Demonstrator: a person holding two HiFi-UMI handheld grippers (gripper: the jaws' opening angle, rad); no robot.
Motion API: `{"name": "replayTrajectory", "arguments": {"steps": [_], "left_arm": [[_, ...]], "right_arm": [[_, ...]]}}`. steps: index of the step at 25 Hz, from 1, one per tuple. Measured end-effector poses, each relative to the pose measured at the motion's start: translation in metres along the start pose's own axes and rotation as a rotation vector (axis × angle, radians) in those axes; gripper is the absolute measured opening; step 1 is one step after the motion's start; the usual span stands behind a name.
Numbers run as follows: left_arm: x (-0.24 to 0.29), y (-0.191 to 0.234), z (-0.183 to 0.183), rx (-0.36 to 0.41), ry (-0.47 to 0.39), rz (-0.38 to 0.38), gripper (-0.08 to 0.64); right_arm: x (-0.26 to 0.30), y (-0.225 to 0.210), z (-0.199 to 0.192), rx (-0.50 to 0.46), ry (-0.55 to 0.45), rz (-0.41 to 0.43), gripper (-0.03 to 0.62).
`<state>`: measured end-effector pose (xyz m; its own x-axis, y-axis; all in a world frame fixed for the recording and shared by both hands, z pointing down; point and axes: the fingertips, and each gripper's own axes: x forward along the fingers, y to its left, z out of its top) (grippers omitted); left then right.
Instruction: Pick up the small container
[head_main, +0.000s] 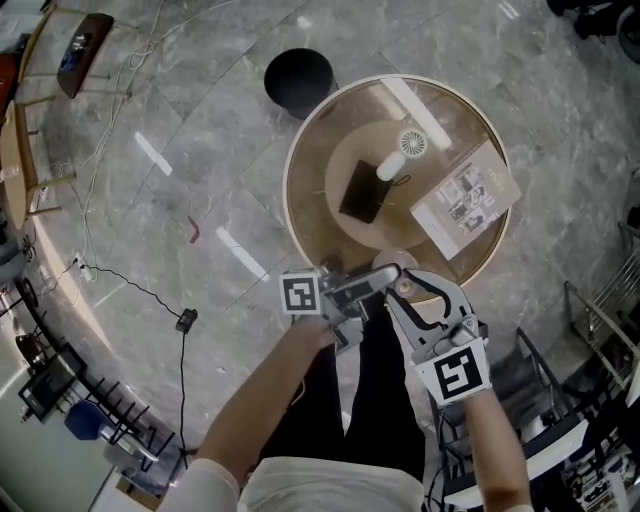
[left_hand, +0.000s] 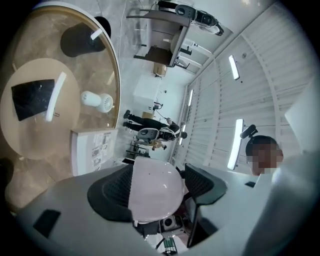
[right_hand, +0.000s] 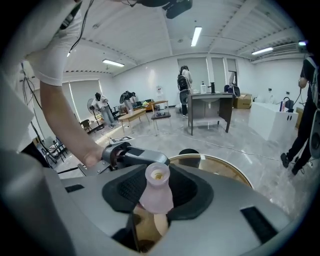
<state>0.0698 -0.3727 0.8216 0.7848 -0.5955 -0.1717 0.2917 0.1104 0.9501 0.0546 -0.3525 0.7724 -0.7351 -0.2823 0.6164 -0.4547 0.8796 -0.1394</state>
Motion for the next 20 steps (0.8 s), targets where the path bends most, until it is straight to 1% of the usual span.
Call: {"name": "replayTrajectory", "arguments": {"steps": [2,13,17,20], "left_arm": [[0.000,-0.016,-0.003,0.001,0.006,-0.016,0.310],[0.008,-0.124,-0.031,0.012,0.044,-0.061,0.305],[0.008,-0.155,-0.043,0.006,0.054,-0.072,0.305],[0.007,-0.173,-0.054,-0.008,0.072,-0.075,0.313]], "right_arm": [[-0.008,0.004,0.015,-0.008,-0.008,-0.005,0.150],[-0.068,0.031,0.102,-0.014,-0.069,-0.059,0.150],[-0.087,0.042,0.126,-0.014,-0.095,-0.076,0.150],[-0.101,0.051,0.140,0.007,-0.122,-0.095,0.150]]}}
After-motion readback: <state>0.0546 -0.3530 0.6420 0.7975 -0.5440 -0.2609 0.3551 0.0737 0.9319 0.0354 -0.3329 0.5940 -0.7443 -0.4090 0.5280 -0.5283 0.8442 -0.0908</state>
